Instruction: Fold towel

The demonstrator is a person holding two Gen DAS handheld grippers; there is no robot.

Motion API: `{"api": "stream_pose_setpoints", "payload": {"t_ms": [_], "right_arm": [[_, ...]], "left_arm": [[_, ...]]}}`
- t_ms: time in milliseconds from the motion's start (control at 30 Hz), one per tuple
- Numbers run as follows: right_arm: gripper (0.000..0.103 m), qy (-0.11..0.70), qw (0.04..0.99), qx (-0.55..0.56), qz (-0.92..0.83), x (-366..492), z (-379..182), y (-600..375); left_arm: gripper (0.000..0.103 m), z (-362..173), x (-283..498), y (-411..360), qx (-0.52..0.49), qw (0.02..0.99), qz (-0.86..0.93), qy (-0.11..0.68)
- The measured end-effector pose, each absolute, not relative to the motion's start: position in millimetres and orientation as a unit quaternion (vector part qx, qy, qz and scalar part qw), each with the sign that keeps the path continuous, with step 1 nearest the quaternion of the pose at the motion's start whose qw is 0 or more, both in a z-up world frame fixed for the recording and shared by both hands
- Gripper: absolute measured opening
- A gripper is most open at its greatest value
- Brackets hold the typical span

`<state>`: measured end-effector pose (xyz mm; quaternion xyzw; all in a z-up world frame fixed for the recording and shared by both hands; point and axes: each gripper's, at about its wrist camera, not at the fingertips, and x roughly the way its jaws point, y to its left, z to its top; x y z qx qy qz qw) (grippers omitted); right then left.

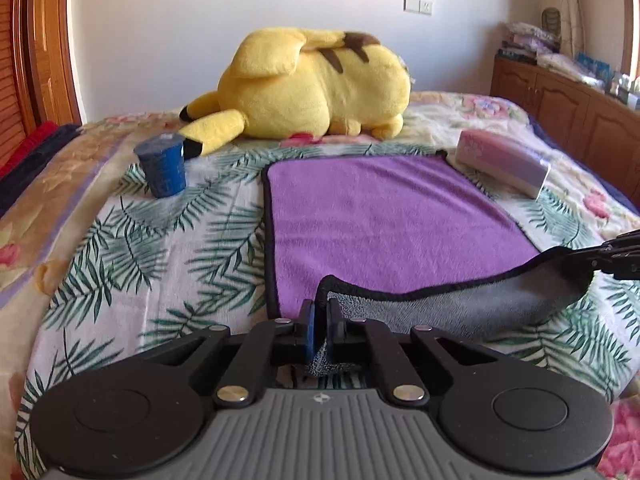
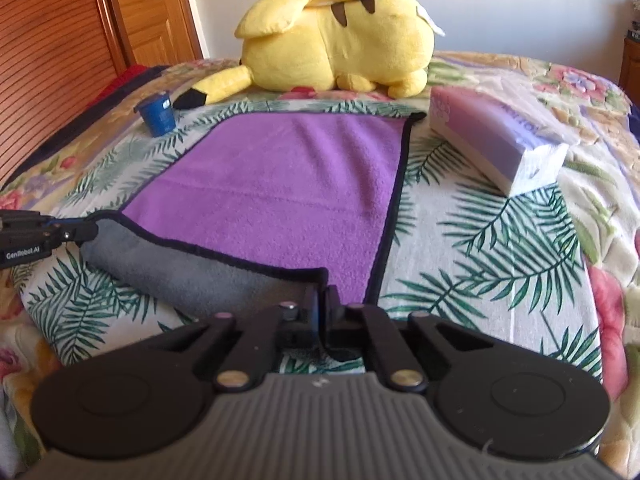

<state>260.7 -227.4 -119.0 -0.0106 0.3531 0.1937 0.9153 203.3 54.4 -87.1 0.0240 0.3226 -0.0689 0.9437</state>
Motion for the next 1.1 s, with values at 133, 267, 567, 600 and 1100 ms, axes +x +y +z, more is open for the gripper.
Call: {"api": "stream_pose_setpoints", "payload": {"t_ms": [133, 267, 567, 600, 1100], "right_arm": [[0.004, 0.336, 0.921, -0.011, 0.194, 259, -114, -228], [0.004, 0.314, 0.929, -0.015, 0.197, 256, -106, -228], [0.004, 0.277, 0.939, -0.015, 0.202, 253, -93, -231], [0.004, 0.272, 0.941, -0.019, 0.203, 252, -92, -231], [0.004, 0.233, 0.947, -0.037, 0.217, 252, -73, -228]], "left_arm": [[0.0, -76, 200, 52, 0.035, 0.95, -0.065, 0.304], [0.0, -67, 197, 55, 0.026, 0.954, -0.07, 0.29], [0.0, -56, 194, 54, 0.022, 0.96, -0.076, 0.269], [0.0, -56, 194, 54, 0.021, 0.96, -0.076, 0.268], [0.0, -41, 204, 56, 0.022, 0.965, -0.087, 0.245]]}}
